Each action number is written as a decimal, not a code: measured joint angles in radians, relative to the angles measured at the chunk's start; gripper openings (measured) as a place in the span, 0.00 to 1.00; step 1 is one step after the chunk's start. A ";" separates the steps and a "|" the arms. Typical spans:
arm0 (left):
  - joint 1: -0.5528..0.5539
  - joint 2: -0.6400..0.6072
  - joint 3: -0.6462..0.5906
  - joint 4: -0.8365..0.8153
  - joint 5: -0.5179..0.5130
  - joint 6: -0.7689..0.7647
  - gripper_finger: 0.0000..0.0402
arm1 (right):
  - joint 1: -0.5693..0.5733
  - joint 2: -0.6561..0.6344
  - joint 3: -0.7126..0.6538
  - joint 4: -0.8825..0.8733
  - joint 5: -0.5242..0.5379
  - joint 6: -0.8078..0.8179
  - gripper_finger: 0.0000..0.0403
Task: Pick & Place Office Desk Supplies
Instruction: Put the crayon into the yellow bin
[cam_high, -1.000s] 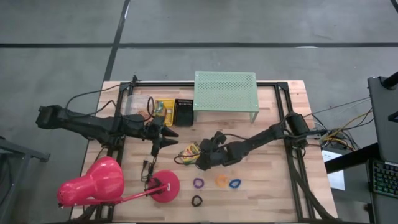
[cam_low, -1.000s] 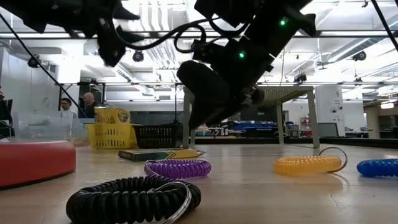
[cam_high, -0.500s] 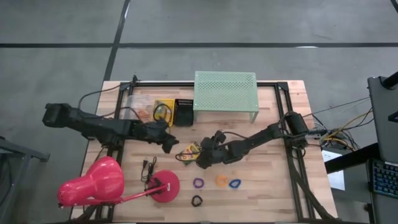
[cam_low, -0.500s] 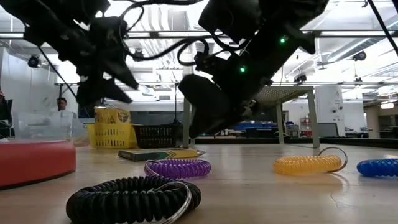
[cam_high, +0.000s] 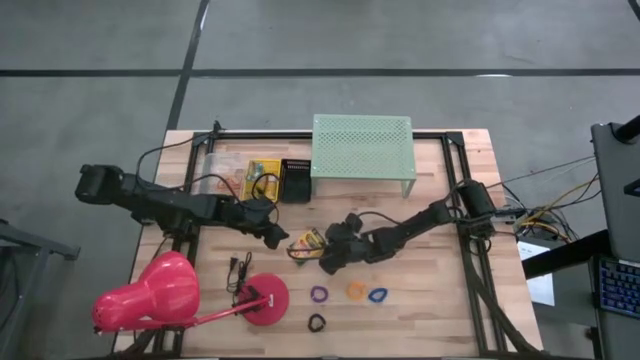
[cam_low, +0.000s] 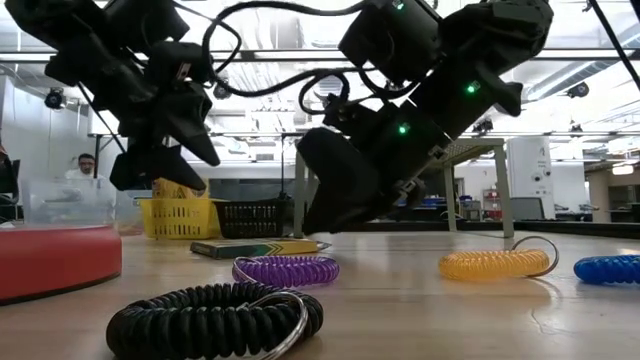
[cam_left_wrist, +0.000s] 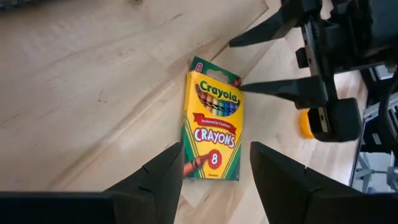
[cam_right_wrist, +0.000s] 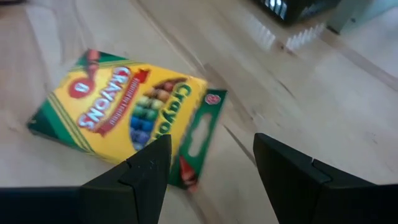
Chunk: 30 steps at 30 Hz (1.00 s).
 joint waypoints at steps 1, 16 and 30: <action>0.000 0.000 0.000 0.001 0.002 -0.005 0.47 | 0.000 0.000 -0.004 0.018 -0.001 -0.013 0.56; -0.030 0.036 0.000 0.005 0.002 -0.044 0.47 | -0.001 0.000 -0.036 0.078 -0.006 -0.023 0.56; -0.040 0.079 0.000 0.041 0.002 -0.070 0.47 | 0.000 0.014 -0.040 0.083 -0.047 -0.022 0.56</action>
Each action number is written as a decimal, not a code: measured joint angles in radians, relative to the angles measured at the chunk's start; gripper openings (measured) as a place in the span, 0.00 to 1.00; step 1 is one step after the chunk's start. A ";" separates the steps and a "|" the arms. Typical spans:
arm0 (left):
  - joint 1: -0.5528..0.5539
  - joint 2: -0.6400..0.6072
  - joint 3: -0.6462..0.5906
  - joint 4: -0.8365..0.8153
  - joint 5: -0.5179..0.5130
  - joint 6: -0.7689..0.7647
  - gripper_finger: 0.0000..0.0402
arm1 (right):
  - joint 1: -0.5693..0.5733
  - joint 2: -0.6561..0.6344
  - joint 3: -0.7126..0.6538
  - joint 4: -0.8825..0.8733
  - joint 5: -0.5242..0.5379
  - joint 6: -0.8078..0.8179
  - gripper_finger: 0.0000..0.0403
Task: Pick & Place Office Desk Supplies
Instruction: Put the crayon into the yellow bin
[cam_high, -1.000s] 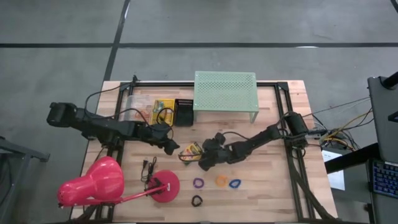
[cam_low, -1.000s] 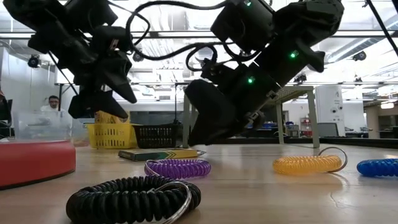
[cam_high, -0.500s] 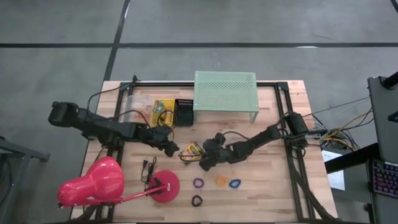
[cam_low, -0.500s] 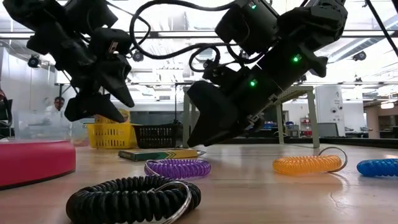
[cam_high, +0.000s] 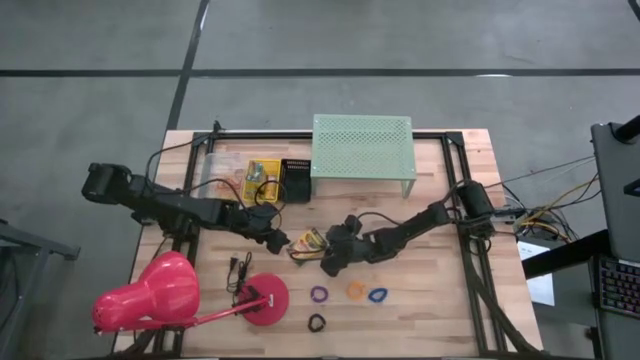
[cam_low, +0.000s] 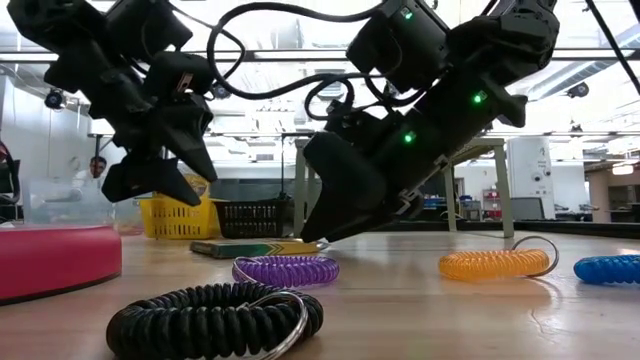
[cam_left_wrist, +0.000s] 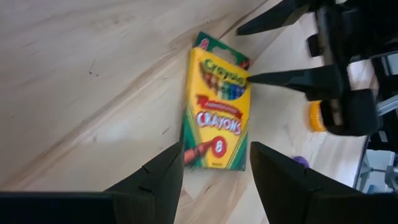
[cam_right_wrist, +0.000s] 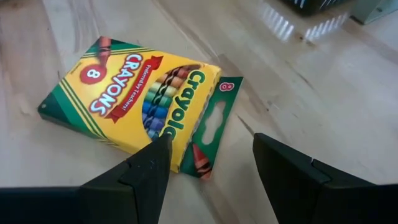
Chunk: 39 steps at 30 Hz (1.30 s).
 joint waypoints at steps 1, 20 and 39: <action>0.000 0.000 0.000 0.004 0.000 0.000 0.47 | 0.000 0.006 0.002 0.001 0.001 0.000 0.56; -0.005 0.001 0.000 0.009 0.000 -0.008 0.47 | -0.004 0.034 0.032 -0.104 -0.007 0.003 0.56; -0.005 0.151 0.000 0.100 0.035 -0.086 0.47 | -0.005 0.027 0.015 -0.144 -0.052 0.044 0.56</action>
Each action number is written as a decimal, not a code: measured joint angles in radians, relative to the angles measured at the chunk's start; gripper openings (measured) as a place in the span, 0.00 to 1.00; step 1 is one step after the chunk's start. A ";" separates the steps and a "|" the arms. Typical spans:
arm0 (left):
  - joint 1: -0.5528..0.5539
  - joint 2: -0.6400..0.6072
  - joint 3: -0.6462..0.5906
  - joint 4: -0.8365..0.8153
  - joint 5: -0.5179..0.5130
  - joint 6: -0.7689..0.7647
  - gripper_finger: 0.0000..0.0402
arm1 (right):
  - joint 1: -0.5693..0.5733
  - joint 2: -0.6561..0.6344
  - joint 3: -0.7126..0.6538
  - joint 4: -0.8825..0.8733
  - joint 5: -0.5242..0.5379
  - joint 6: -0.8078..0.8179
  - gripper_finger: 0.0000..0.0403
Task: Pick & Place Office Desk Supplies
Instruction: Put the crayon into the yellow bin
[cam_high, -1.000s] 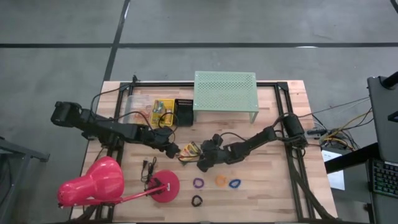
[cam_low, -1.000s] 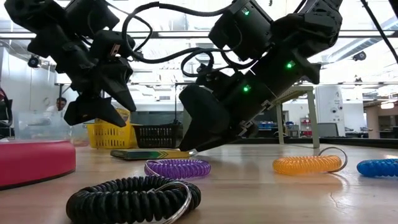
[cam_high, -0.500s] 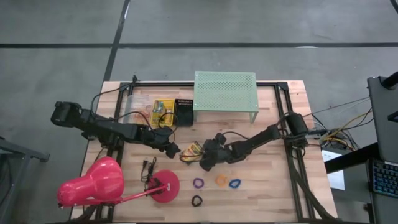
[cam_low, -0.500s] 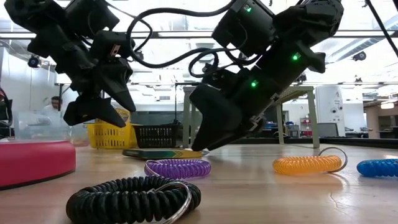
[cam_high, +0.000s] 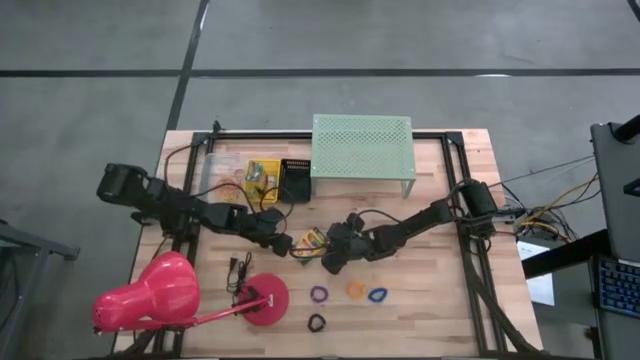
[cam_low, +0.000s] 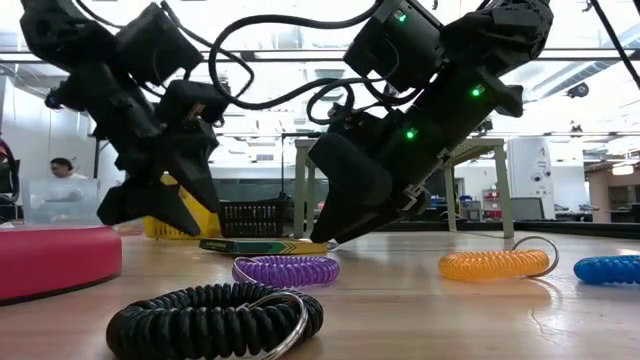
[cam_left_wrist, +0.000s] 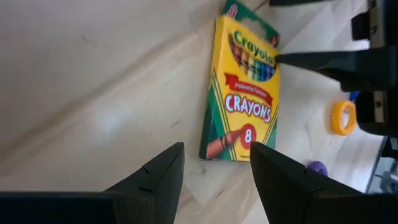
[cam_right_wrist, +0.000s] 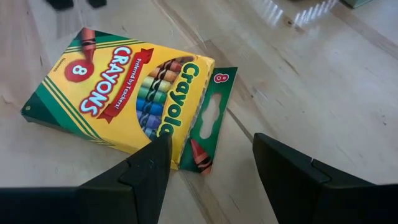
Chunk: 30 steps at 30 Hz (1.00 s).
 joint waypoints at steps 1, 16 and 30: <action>0.000 0.015 0.000 0.009 0.009 -0.006 0.47 | 0.000 0.000 0.000 0.000 0.000 0.000 0.56; -0.001 0.097 0.000 0.143 0.092 -0.094 0.47 | 0.000 0.000 -0.002 0.002 0.000 -0.003 0.56; 0.000 0.096 0.000 0.131 0.086 -0.097 0.46 | 0.000 0.000 -0.002 0.003 0.000 -0.003 0.56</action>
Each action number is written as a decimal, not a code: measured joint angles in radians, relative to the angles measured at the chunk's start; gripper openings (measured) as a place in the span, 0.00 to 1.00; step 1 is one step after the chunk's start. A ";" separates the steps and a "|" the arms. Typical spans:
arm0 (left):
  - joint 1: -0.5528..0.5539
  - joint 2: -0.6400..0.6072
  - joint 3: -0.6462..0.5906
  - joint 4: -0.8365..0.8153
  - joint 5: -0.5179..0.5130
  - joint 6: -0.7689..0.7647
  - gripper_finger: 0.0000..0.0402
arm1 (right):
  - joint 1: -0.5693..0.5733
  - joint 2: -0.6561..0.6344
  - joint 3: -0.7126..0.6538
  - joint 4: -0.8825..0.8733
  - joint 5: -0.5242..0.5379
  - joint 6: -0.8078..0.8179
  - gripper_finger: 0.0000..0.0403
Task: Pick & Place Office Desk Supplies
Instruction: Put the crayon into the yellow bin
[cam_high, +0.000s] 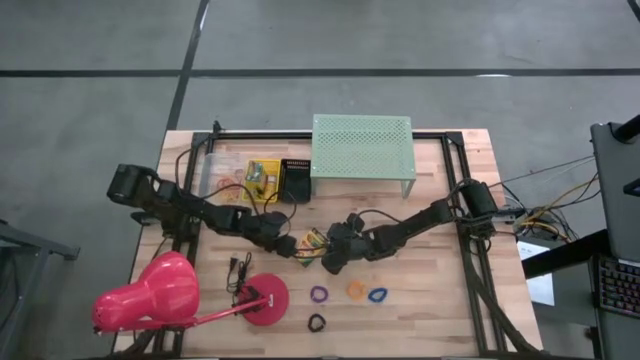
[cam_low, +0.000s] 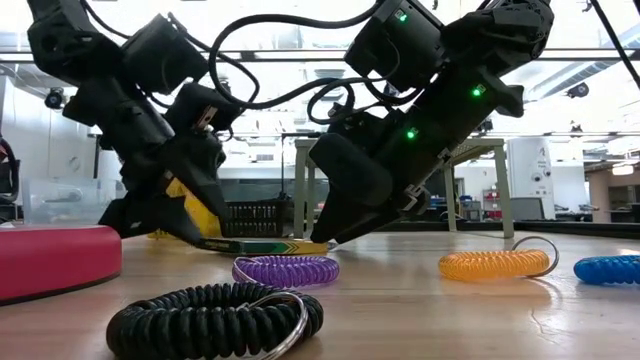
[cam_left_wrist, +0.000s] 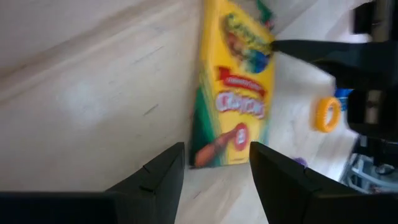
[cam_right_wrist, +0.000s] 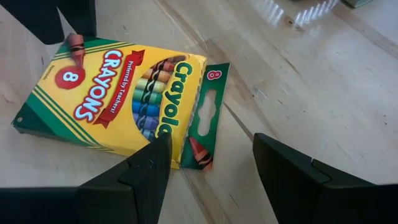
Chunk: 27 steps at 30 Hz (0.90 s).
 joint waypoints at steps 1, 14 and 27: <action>0.000 0.000 0.000 -0.016 0.011 -0.005 0.46 | 0.000 0.000 0.000 0.000 0.000 0.000 0.56; -0.003 0.000 0.000 -0.034 0.062 -0.038 0.46 | 0.001 0.002 -0.004 0.039 0.030 -0.003 0.56; -0.004 -0.002 0.000 -0.035 0.056 -0.047 0.46 | -0.007 0.058 -0.001 0.120 0.042 0.027 0.56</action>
